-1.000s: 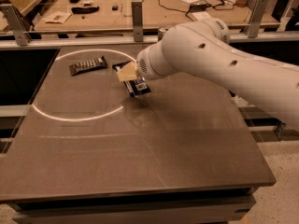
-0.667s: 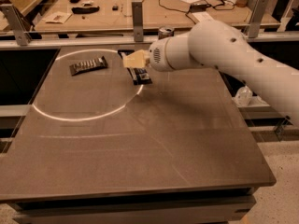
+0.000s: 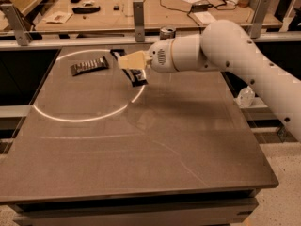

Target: Pick rxbar blueberry

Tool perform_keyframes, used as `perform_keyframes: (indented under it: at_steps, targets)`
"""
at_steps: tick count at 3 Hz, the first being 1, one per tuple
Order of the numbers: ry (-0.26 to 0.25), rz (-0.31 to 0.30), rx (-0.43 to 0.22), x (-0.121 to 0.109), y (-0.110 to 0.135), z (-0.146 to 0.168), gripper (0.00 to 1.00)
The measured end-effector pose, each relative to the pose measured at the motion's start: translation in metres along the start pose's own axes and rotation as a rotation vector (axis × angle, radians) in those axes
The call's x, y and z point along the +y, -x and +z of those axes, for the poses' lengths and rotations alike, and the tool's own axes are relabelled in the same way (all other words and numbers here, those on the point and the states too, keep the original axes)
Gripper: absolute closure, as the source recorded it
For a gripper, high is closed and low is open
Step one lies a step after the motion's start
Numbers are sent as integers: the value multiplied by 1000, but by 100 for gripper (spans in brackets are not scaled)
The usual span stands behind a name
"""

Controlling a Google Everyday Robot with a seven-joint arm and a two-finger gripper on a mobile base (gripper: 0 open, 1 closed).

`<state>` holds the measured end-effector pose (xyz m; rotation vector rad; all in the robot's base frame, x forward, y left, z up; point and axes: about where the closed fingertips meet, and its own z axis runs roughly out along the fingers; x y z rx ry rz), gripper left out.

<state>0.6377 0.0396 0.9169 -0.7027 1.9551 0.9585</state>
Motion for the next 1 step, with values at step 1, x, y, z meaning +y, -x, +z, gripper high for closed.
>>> perform_keyframes:
  at_steps: [1]
  targets:
    - [-6,0,-1,-2,0,-1,100]
